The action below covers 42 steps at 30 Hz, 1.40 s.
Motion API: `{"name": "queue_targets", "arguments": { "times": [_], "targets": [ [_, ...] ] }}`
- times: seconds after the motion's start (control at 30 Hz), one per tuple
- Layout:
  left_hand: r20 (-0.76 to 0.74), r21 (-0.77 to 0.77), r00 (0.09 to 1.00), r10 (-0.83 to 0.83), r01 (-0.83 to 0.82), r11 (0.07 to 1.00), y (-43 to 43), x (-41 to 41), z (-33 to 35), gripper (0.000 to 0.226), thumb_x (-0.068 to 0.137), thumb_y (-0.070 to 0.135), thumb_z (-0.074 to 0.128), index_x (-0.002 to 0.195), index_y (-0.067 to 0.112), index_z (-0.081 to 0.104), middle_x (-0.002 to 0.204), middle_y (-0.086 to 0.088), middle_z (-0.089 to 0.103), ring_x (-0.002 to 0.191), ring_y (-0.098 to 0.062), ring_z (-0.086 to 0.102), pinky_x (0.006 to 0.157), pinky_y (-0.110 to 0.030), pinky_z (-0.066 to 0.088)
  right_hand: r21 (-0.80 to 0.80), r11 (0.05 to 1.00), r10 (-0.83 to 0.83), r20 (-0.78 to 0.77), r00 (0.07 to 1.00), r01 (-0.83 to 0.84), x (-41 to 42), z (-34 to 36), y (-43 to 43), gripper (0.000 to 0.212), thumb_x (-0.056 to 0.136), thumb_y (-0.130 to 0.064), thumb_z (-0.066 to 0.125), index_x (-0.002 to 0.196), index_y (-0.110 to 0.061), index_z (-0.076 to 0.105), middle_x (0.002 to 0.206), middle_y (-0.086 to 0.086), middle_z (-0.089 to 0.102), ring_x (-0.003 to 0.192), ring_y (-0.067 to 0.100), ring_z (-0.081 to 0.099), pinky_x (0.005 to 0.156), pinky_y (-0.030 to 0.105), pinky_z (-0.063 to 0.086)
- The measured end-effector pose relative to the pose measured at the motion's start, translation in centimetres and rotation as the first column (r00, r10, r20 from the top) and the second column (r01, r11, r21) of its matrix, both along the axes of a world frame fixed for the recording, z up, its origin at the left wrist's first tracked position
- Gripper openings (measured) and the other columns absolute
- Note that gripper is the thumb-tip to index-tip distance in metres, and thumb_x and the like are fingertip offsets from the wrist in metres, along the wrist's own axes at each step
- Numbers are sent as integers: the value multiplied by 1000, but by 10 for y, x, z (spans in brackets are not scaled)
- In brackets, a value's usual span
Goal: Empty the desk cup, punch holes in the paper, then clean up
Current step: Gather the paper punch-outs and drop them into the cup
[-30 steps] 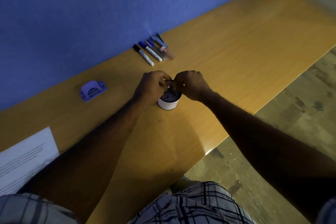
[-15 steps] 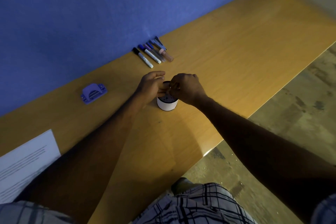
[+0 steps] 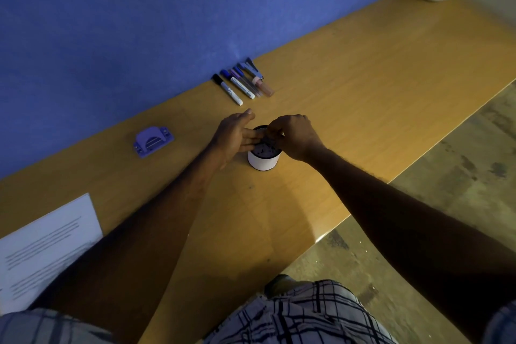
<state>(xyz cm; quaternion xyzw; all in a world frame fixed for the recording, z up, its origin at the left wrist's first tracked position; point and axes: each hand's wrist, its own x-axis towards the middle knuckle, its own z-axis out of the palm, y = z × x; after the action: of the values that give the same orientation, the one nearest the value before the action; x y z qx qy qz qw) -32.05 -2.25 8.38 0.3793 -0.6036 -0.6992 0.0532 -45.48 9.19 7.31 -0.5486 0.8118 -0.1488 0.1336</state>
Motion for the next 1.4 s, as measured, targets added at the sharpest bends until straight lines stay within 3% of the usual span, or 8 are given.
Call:
{"name": "queue_targets", "arguments": {
  "times": [0.33, 0.5, 0.6, 0.73, 0.87, 1.03, 1.23, 1.4],
  "targets": [
    [35, -317, 996, -82, 89, 944, -3, 44, -2, 42, 99, 39, 45, 131, 15, 56, 125, -2, 63, 115, -15, 59, 95, -31, 50, -12, 999, 51, 64, 997, -51, 5, 0, 0, 39, 80, -11, 71, 119, -14, 66, 118, 7, 67, 108, 24, 60, 79, 32, 52],
    [94, -385, 995, -26, 61, 921, -3, 103, -21, 49, 84, 55, 52, 124, 27, 59, 112, 17, 60, 103, 2, 57, 78, -11, 42, 39, 993, 108, 114, 988, -113, 16, 2, 2, 52, 81, -33, 73, 130, -20, 58, 134, 0, 58, 121, 19, 53, 94, 32, 48],
    [108, -365, 993, 43, 0, 931, -3, 143, -39, 36, 82, 50, 58, 111, 29, 61, 106, 13, 66, 106, -7, 62, 82, -10, 45, -66, 998, 24, 260, 965, -7, 27, 8, 9, 56, 81, -31, 74, 133, -19, 55, 135, -1, 57, 116, 15, 56, 89, 26, 45],
    [144, -372, 981, 127, -65, 926, 0, 199, -60, 33, 81, 46, 56, 109, 29, 62, 113, 4, 67, 111, -16, 63, 92, -27, 47, -153, 973, -9, 720, 694, 173, 60, 12, 19, 44, 84, -3, 69, 125, -17, 57, 122, 2, 65, 109, 10, 62, 92, 26, 52],
    [285, -493, 955, 75, 80, 866, 8, 244, -76, 34, 96, 26, 56, 127, 11, 60, 129, -7, 62, 121, -22, 56, 100, -30, 41, -101, 969, -30, 858, 513, 226, 105, -3, 25, 43, 83, 10, 65, 123, -6, 58, 119, 11, 66, 110, 20, 62, 95, 35, 52],
    [537, -631, 843, -19, 417, 654, 29, 281, -86, 56, 97, 36, 50, 147, 17, 37, 154, -6, 36, 142, -23, 32, 114, -43, 28, -21, 995, -42, 807, 589, 99, 146, -38, 28, 45, 86, 7, 64, 128, -5, 57, 126, 10, 64, 118, 21, 60, 98, 38, 51],
    [619, -625, 781, -78, 550, 554, 53, 300, -106, 63, 95, 45, 45, 152, 25, 26, 161, 0, 18, 148, -21, 15, 118, -46, 17, 111, 979, 112, 414, 903, -173, 183, -72, 31, 48, 91, -24, 65, 137, -18, 53, 144, 0, 51, 131, 17, 48, 101, 26, 42],
    [668, -660, 743, -35, 614, 433, 71, 300, -119, 68, 91, 55, 39, 152, 30, 23, 161, -9, 18, 147, -30, 18, 114, -50, 20, 177, 891, 401, 123, 908, -417, 208, -94, 33, 62, 92, -34, 59, 148, -22, 37, 161, 3, 23, 150, 21, 15, 120, 39, 23]
  ]
}}
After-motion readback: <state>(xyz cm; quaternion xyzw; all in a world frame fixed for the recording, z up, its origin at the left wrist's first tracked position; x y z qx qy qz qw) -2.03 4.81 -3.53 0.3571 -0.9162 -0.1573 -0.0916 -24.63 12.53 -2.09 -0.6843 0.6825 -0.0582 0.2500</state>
